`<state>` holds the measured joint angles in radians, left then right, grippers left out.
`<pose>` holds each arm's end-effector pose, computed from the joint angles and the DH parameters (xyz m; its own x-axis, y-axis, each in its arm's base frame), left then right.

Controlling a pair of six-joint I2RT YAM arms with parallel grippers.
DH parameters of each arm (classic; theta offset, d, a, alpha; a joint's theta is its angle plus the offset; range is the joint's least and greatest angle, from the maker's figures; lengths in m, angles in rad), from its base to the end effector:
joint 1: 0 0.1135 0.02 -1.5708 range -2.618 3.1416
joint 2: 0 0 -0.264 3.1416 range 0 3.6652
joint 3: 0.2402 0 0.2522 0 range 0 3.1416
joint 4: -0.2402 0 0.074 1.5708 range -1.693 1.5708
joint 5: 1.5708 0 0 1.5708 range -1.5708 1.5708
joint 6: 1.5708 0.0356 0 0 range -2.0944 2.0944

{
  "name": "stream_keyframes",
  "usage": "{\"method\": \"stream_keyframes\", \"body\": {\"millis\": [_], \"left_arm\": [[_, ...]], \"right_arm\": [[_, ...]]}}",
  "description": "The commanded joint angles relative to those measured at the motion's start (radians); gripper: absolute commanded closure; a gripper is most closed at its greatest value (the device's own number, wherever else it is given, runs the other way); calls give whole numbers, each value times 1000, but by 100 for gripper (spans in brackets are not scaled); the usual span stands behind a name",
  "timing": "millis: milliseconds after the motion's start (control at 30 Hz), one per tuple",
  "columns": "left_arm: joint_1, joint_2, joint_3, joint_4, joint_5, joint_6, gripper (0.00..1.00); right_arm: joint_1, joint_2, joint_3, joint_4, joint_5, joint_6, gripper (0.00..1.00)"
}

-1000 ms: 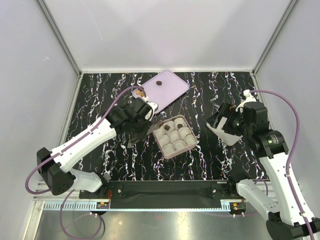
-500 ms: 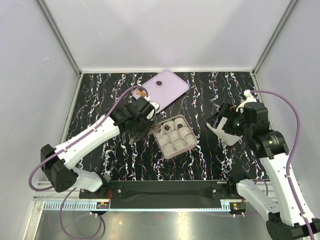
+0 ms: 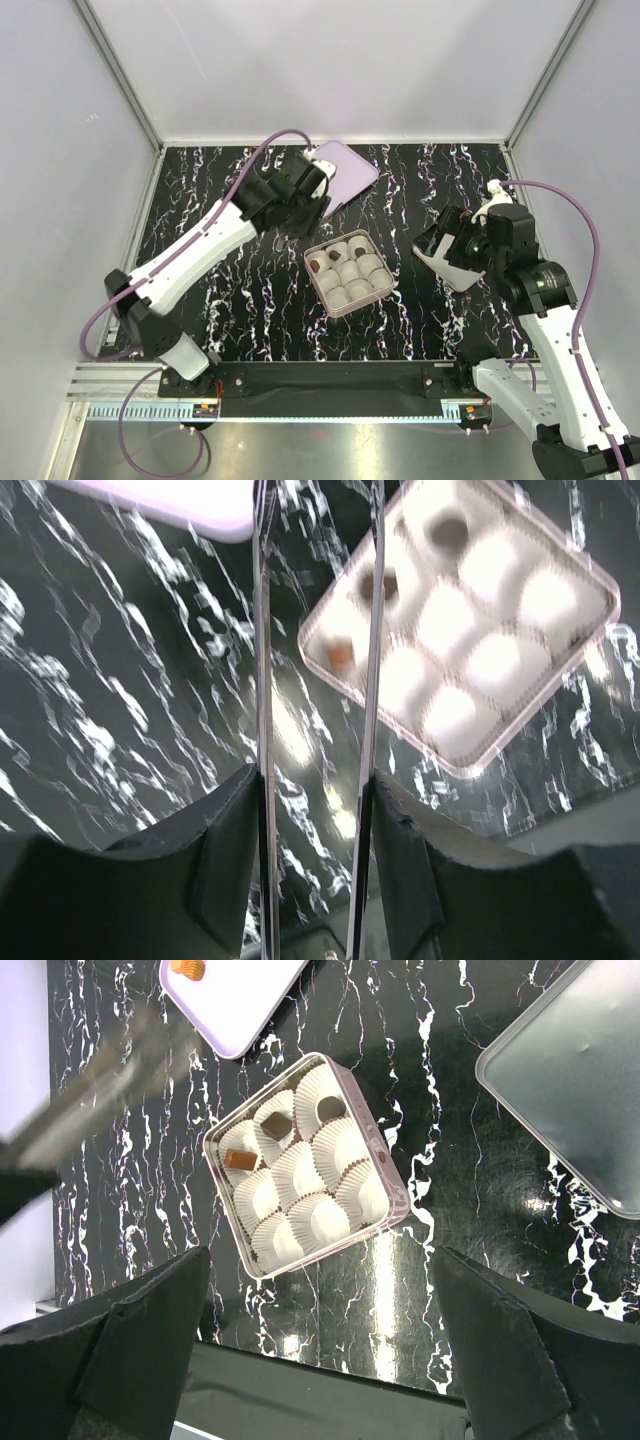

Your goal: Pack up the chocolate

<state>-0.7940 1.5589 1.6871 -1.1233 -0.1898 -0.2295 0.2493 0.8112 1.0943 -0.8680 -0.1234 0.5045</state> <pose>0.2231 -0.2174 0.3769 -0.7155 0.4093 -0.5661 0.4781 0.8778 0.0302 0.1422 0.0407 0.3706 -0.6348 0.3334 -0.6970 -0.0428 0.8856 0.4625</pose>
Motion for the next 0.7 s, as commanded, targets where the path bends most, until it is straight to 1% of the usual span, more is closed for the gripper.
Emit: {"method": "stream_keyframes", "body": {"millis": [0,33,100,133,167,233,333,433,567,667], "left_arm": [[45,101,120,52,-70,87,50],[59,127,169,59,-63,96,50],[107,206,215,74,-57,113,50],[122,263,265,79,-62,113,50],[148,291,290,82,-71,114,48],[171,370,351,103,-77,117,47],[208,455,405,154,-92,121,45],[248,521,434,210,-79,111,45],[294,585,462,264,-7,114,43],[302,619,464,309,24,139,43]], "right_arm": [[-1,8,39,29,-15,-12,0],[-1,9,38,35,-16,-11,0],[-1,14,33,40,-18,-11,0],[-1,17,32,46,-18,-11,0],[-1,17,30,50,-18,-11,0],[-1,22,27,61,-24,-8,1],[-2,37,27,75,-30,-9,0],[-2,57,32,81,-36,-14,0],[-2,63,26,96,-30,-18,0],[-2,71,22,98,-24,-23,0]]}}
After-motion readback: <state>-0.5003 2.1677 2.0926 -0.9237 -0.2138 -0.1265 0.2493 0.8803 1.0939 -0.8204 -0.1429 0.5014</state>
